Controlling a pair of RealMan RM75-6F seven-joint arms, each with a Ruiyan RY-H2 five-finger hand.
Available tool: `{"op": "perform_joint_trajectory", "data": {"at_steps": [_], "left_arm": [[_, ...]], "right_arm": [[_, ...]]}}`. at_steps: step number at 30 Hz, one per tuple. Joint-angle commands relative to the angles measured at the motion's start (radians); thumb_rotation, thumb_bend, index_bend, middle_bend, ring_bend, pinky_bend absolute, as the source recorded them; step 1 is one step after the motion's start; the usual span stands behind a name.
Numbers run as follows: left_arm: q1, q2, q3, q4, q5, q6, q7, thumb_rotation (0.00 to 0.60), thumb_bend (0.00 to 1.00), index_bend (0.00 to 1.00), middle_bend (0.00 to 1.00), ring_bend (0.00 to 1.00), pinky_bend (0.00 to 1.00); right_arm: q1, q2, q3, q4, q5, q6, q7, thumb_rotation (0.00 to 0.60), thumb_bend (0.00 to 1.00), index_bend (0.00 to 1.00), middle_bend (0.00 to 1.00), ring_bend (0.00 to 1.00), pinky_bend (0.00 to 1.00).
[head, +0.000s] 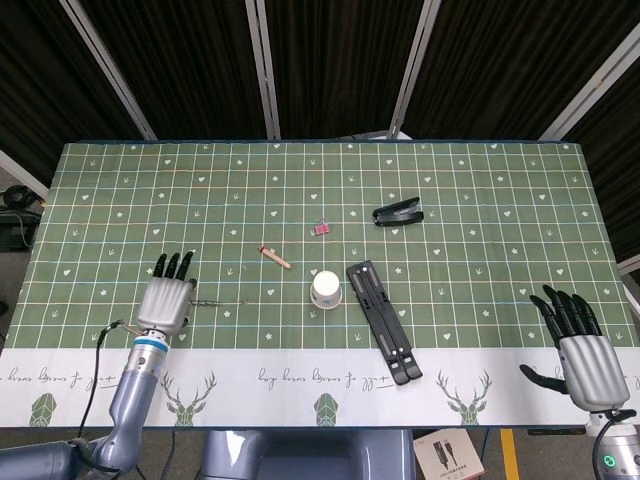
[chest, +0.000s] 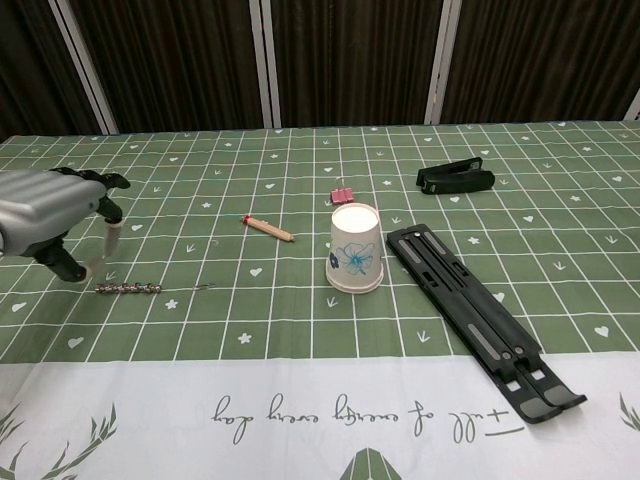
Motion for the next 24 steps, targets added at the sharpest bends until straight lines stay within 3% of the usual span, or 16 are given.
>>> {"op": "perform_joint_trajectory", "data": {"at_steps": [1,13,24], "left_arm": [[-0.036,-0.040,-0.003,0.044,-0.036,0.009,0.037,0.600,0.37,0.49,0.00,0.00,0.00],[-0.094,-0.135,0.039,0.154,-0.074,0.025,0.086,0.600,0.33,0.48,0.00,0.00,0.00],[-0.120,-0.173,0.041,0.201,-0.087,0.025,0.075,0.600,0.33,0.46,0.00,0.00,0.00]], "right_arm": [[0.001,0.001,0.000,-0.001,0.000,-0.001,0.003,0.600,0.02,0.10,0.00,0.00,0.03],[0.005,0.002,0.000,-0.001,-0.003,-0.004,0.019,0.600,0.02,0.10,0.00,0.00,0.03],[0.006,0.003,-0.001,-0.002,-0.009,-0.002,0.024,0.600,0.02,0.10,0.00,0.00,0.03]]}}
